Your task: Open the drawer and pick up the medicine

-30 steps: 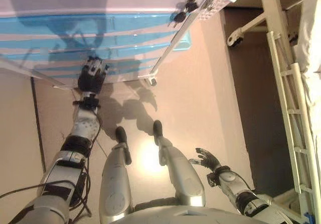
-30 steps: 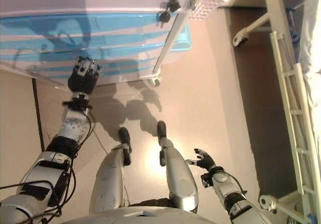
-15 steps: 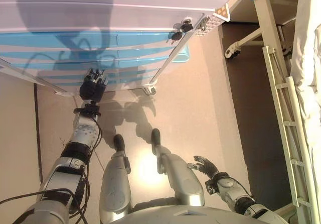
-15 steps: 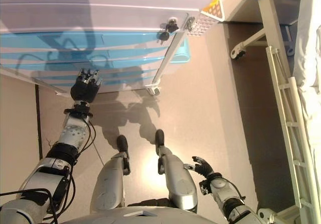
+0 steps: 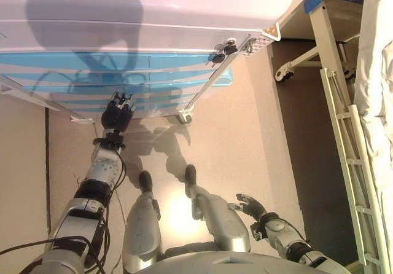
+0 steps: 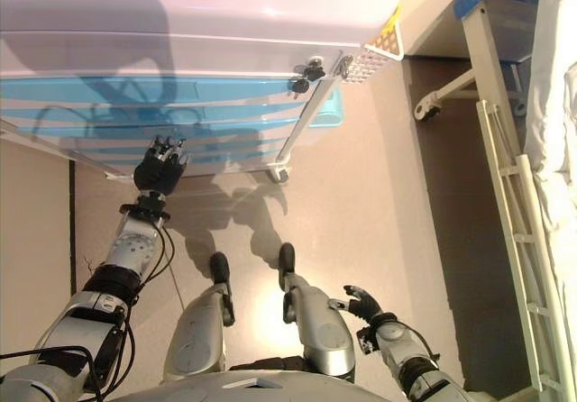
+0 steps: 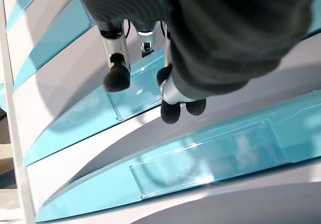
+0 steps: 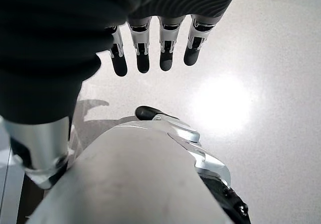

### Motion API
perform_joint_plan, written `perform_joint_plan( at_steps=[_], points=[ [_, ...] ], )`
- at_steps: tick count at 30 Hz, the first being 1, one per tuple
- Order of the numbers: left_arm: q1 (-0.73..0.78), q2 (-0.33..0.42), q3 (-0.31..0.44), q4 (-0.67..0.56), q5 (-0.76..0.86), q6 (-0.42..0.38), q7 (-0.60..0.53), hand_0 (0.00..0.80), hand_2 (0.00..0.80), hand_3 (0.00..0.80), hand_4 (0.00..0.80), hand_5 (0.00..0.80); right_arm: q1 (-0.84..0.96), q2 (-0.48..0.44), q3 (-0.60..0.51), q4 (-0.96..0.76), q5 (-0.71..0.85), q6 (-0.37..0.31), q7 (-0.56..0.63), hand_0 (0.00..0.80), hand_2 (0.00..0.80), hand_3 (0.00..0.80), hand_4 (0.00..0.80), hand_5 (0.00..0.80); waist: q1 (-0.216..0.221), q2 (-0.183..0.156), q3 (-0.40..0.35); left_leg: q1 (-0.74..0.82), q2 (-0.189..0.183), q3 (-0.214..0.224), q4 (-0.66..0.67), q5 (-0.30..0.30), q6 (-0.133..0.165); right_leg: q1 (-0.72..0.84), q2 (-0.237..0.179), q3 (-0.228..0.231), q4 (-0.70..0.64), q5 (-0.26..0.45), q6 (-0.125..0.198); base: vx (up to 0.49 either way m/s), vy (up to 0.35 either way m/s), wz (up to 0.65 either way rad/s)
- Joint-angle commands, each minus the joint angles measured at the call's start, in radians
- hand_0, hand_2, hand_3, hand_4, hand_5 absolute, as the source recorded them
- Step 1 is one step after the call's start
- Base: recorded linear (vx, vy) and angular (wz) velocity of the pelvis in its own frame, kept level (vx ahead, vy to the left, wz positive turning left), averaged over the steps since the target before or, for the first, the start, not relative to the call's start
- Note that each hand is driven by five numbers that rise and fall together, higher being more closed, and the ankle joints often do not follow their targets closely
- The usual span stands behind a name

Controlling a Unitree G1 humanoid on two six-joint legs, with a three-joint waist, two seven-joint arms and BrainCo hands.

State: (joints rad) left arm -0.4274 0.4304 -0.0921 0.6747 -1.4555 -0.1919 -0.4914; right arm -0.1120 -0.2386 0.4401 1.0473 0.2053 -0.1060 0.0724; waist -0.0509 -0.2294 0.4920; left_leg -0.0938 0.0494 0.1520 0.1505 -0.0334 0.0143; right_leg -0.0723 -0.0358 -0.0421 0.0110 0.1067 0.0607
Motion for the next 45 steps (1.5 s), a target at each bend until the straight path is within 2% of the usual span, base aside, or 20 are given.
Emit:
perform_joint_plan(
  at_steps=[1,6,10,17,23,27,33,37,43,45],
  points=[
    [-0.221,-0.006,0.068,-0.565,-0.066,-0.081,-0.292,0.800,0.800,0.800,0.800,0.800,0.122,0.022,0.062,-0.025,-0.040,0.022,0.012,0.000,0.000,0.000,0.000,0.000,0.045,0.030,-0.126,-0.077,0.000,-0.054,0.087,-0.015,-0.007,0.038,0.004,-0.006,0.066,-0.056,-0.016,-0.004,-0.008,0.07],
    [-0.118,-0.087,0.076,-0.539,-0.202,-0.033,-0.362,0.800,0.800,0.800,0.800,0.800,0.114,0.032,0.062,-0.033,-0.056,0.028,0.009,0.000,0.000,0.000,0.000,0.000,0.066,0.028,-0.117,-0.084,-0.002,-0.077,0.087,-0.010,-0.012,0.044,0.006,-0.014,0.064,-0.059,-0.017,-0.051,-0.013,0.06],
    [-0.017,-0.144,0.043,-0.528,-0.285,-0.017,-0.442,0.800,0.800,0.800,0.800,0.800,0.089,0.021,0.065,-0.059,-0.099,0.047,0.017,0.000,0.000,0.000,0.000,0.000,0.091,0.033,-0.103,-0.093,0.000,-0.106,0.088,-0.001,-0.022,0.047,0.009,-0.029,0.076,-0.075,-0.028,-0.135,-0.003,0.04],
    [0.159,-0.186,0.038,-0.441,-0.325,0.062,-0.617,0.800,0.800,0.800,0.800,0.800,0.085,-0.023,0.030,-0.104,-0.147,0.078,0.022,0.000,0.000,0.000,0.000,0.000,0.143,0.050,-0.117,-0.077,0.021,-0.158,0.081,0.028,-0.050,0.087,0.014,-0.087,0.108,-0.125,-0.052,-0.037,-0.043,0.23],
    [0.337,-0.190,0.101,-0.349,-0.306,0.185,-0.685,0.800,0.800,0.800,0.800,0.800,0.108,-0.074,-0.040,-0.113,-0.212,0.123,0.044,0.000,0.000,0.000,0.000,0.000,0.178,0.098,-0.173,-0.031,0.040,-0.188,0.083,0.047,-0.073,0.143,0.008,-0.127,0.129,-0.150,-0.062,0.065,0.015,0.31],
    [0.457,-0.193,0.140,-0.249,-0.239,0.282,-0.695,0.800,0.800,0.800,0.800,0.800,0.118,-0.100,-0.087,-0.118,-0.253,0.144,0.068,0.000,0.000,0.000,0.000,0.000,0.196,0.143,-0.209,0.012,0.044,-0.196,0.053,0.070,-0.084,0.178,-0.004,-0.150,0.127,-0.156,-0.062,0.039,0.065,0.19],
    [0.601,-0.225,0.218,-0.022,-0.159,0.338,-0.619,0.800,0.800,0.800,0.800,0.800,0.139,-0.130,-0.173,-0.101,-0.291,0.135,0.084,0.000,0.000,0.000,0.000,0.000,0.209,0.196,-0.226,0.037,0.021,-0.221,0.036,0.102,-0.089,0.213,-0.014,-0.173,0.090,-0.140,-0.059,-0.035,0.048,0.19],
    [0.679,-0.242,0.290,0.136,-0.106,0.345,-0.497,0.800,0.800,0.800,0.800,0.800,0.149,-0.138,-0.229,-0.036,-0.315,0.097,0.078,0.000,0.000,0.000,0.000,0.000,0.214,0.216,-0.232,0.038,-0.008,-0.240,0.040,0.120,-0.086,0.226,-0.022,-0.183,0.063,-0.130,-0.059,-0.042,0.057,0.23],
    [0.737,-0.237,0.377,0.269,-0.037,0.334,-0.307,0.800,0.800,0.800,0.800,0.800,0.130,-0.152,-0.292,0.072,-0.302,0.050,0.052,0.000,0.000,0.000,0.000,0.000,0.228,0.239,-0.232,0.018,-0.049,-0.259,0.059,0.138,-0.081,0.222,-0.035,-0.201,0.042,-0.121,-0.059,-0.036,0.060,0.23],
    [0.750,-0.233,0.397,0.290,-0.026,0.329,-0.292,0.800,0.800,0.800,0.800,0.800,0.126,-0.163,-0.309,0.098,-0.300,0.038,0.050,0.000,0.000,0.000,0.000,0.000,0.231,0.248,-0.232,0.011,-0.060,-0.262,0.066,0.142,-0.080,0.219,-0.038,-0.206,0.040,-0.120,-0.059,-0.020,0.069,-0.09]
  ],
)
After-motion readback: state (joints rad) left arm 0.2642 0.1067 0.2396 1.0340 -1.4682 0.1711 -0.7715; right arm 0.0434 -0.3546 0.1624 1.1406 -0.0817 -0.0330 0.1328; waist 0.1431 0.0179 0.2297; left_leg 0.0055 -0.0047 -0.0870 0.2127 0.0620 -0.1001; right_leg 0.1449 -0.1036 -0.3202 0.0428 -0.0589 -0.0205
